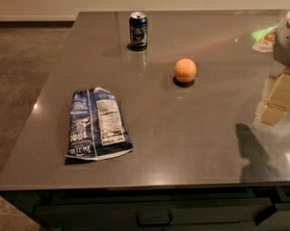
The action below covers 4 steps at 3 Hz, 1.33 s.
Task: Move orange near blue chip bag
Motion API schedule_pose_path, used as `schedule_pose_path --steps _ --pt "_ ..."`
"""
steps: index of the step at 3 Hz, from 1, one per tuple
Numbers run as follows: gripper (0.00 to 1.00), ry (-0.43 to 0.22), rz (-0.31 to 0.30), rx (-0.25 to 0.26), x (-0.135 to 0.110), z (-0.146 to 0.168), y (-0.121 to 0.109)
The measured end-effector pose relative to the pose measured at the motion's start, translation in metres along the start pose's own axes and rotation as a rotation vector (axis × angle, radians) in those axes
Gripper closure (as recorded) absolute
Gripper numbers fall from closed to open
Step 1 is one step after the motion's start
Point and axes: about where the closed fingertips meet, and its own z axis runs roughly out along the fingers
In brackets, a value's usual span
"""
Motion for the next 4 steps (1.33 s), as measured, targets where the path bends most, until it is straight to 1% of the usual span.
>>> schedule_pose_path --steps 2,3,4 --pt "0.0 -0.005 -0.003 -0.007 -0.002 -0.002 -0.001" --pt "0.0 -0.05 0.047 -0.03 -0.011 0.007 -0.011" --pt "0.0 -0.093 0.113 -0.036 -0.028 0.026 -0.031"
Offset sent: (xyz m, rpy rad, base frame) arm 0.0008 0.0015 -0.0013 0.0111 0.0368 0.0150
